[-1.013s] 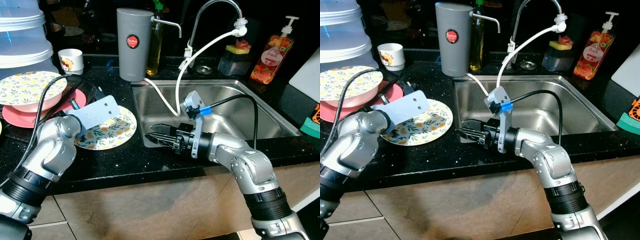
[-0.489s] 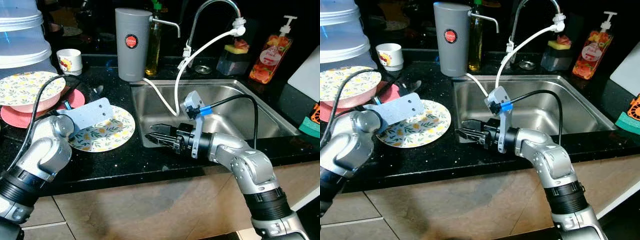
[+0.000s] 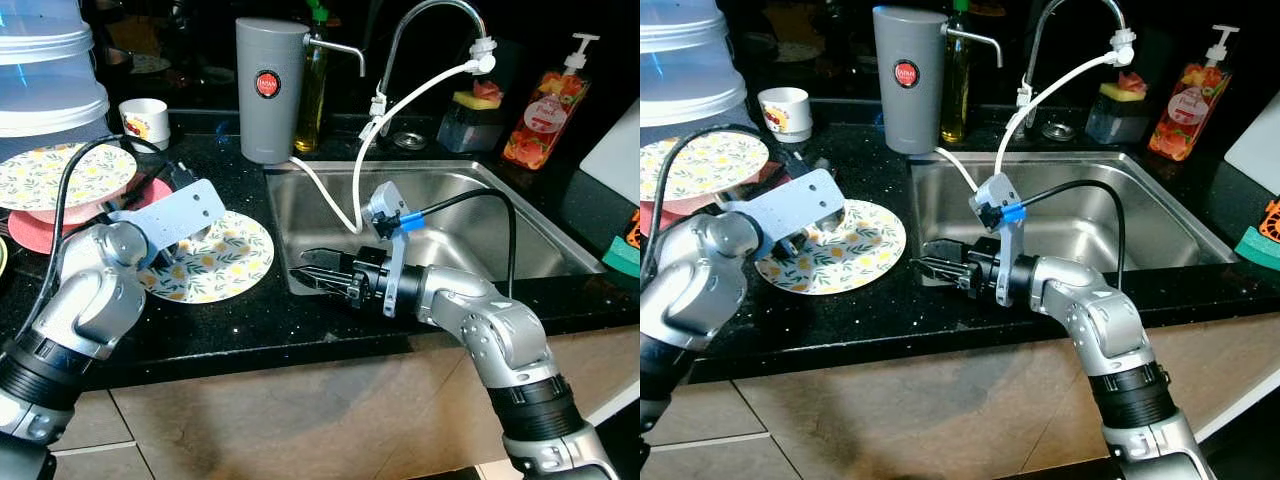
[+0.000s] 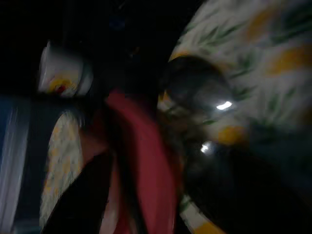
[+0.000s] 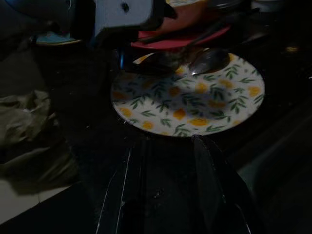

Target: Kitchen organization

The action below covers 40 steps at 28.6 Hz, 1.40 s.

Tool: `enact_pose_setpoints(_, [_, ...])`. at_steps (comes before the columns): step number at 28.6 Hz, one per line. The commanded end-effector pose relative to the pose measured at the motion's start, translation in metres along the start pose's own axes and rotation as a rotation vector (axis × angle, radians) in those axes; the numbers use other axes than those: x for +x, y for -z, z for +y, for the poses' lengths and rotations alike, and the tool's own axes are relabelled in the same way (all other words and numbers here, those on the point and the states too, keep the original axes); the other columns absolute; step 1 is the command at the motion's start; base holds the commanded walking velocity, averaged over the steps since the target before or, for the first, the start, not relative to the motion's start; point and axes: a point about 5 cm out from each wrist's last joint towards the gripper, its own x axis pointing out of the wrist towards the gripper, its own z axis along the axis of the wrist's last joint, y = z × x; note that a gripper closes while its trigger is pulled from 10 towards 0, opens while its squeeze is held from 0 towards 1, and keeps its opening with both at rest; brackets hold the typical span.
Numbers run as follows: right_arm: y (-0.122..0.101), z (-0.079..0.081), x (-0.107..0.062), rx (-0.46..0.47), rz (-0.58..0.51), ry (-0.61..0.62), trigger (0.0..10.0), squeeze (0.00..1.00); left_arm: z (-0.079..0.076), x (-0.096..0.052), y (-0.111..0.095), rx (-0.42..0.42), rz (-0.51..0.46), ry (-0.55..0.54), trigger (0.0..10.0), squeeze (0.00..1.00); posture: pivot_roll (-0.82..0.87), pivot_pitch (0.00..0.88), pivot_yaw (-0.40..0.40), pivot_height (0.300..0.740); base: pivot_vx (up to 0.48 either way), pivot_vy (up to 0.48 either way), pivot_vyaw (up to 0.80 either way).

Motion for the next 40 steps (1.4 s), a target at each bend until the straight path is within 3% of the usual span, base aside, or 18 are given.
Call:
enact_pose_setpoints(1, [0.004, 0.002, -0.002, 0.008, 0.026, -0.015, 10.0, 0.00, -0.008, -0.003, 0.000, 0.041, 0.012, 0.071, 10.0, 0.00, -0.02, 0.110, -0.073, 0.740, 0.000, 0.000, 0.00])
enact_pose_setpoints(10, [0.005, 0.000, -0.002, 0.004, 0.028, -0.009, 10.0, 0.00, -0.005, -0.015, -0.014, -0.005, -0.046, 0.100, 10.0, 0.00, -0.02, 0.110, -0.073, 0.740, 0.000, 0.000, 0.00])
enact_pose_setpoints(14, [0.004, -0.001, -0.002, 0.002, 0.027, -0.008, 10.0, 0.00, -0.004, -0.019, -0.014, 0.042, -0.049, 0.107, 10.0, 0.00, -0.02, 0.110, -0.073, 0.740, 0.000, 0.000, 0.00])
enact_pose_setpoints(16, [0.004, -0.002, -0.003, 0.000, 0.025, -0.002, 10.0, 0.00, 0.011, -0.017, -0.025, -0.038, -0.116, -0.012, 10.0, 0.00, -0.02, 0.110, -0.073, 0.740, 0.000, 0.000, 0.00])
enact_pose_setpoints(17, [0.004, -0.002, -0.003, 0.000, 0.025, -0.002, 10.0, 0.00, 0.011, -0.017, -0.025, -0.038, -0.116, -0.012, 10.0, 0.00, -0.02, 0.110, -0.073, 0.740, 0.000, 0.000, 0.00])
enact_pose_setpoints(19, [0.004, -0.002, -0.002, 0.000, 0.021, 0.001, 10.0, 0.00, 0.028, -0.014, -0.035, -0.143, -0.190, -0.148, 10.0, 0.00, -0.01, 0.109, -0.071, 0.740, 0.000, 0.000, 0.00])
enact_pose_setpoints(21, [0.004, -0.002, -0.002, -0.001, 0.020, 0.002, 10.0, 0.00, 0.030, -0.013, -0.036, -0.177, -0.202, -0.166, 10.0, 0.00, -0.01, 0.109, -0.071, 0.740, 0.000, 0.000, 0.00])
enact_pose_setpoints(23, [0.003, -0.001, -0.001, -0.001, 0.016, 0.002, 10.0, 0.00, 0.037, -0.015, -0.042, -0.275, -0.259, -0.219, 10.0, 0.00, -0.01, 0.107, -0.069, 0.740, 0.000, 0.000, 0.00])
enact_pose_setpoints(25, [0.003, -0.001, -0.001, -0.001, 0.016, 0.002, 10.0, 0.00, 0.037, -0.015, -0.042, -0.275, -0.259, -0.219, 10.0, 0.00, -0.01, 0.107, -0.069, 0.740, 0.000, 0.000, 0.00])
enact_pose_setpoints(27, [0.004, -0.001, -0.001, 0.000, 0.015, 0.002, 10.0, 0.00, 0.038, -0.015, -0.045, -0.410, -0.281, -0.222, 10.0, 0.00, -0.01, 0.106, -0.068, 0.740, 0.000, 0.000, 0.00])
enact_pose_setpoints(28, [0.004, -0.001, -0.001, 0.000, 0.015, 0.002, 10.0, 0.00, 0.038, -0.015, -0.045, -0.410, -0.281, -0.222, 10.0, 0.00, -0.01, 0.106, -0.068, 0.740, 0.000, 0.000, 0.00])
enact_pose_setpoints(33, [0.004, 0.000, -0.002, -0.002, 0.019, -0.008, 10.0, 0.00, 0.008, -0.011, -0.040, -0.787, -0.211, -0.009, 10.0, 0.00, -0.01, 0.102, -0.067, 0.740, 0.000, 0.000, 0.00])
enact_pose_setpoints(35, [0.004, 0.001, -0.003, -0.001, 0.022, -0.016, 10.0, 0.00, -0.001, -0.010, -0.033, -0.809, -0.176, -0.012, 10.0, 0.00, -0.01, 0.099, -0.066, 0.740, 0.000, 0.000, 0.00])
enact_pose_setpoints(40, [0.005, 0.003, -0.003, -0.001, 0.032, -0.041, 10.0, 0.00, -0.025, -0.010, -0.016, -0.773, -0.069, -0.002, 10.0, 0.00, -0.01, 0.096, -0.069, 0.740, 0.000, 0.000, 0.00])
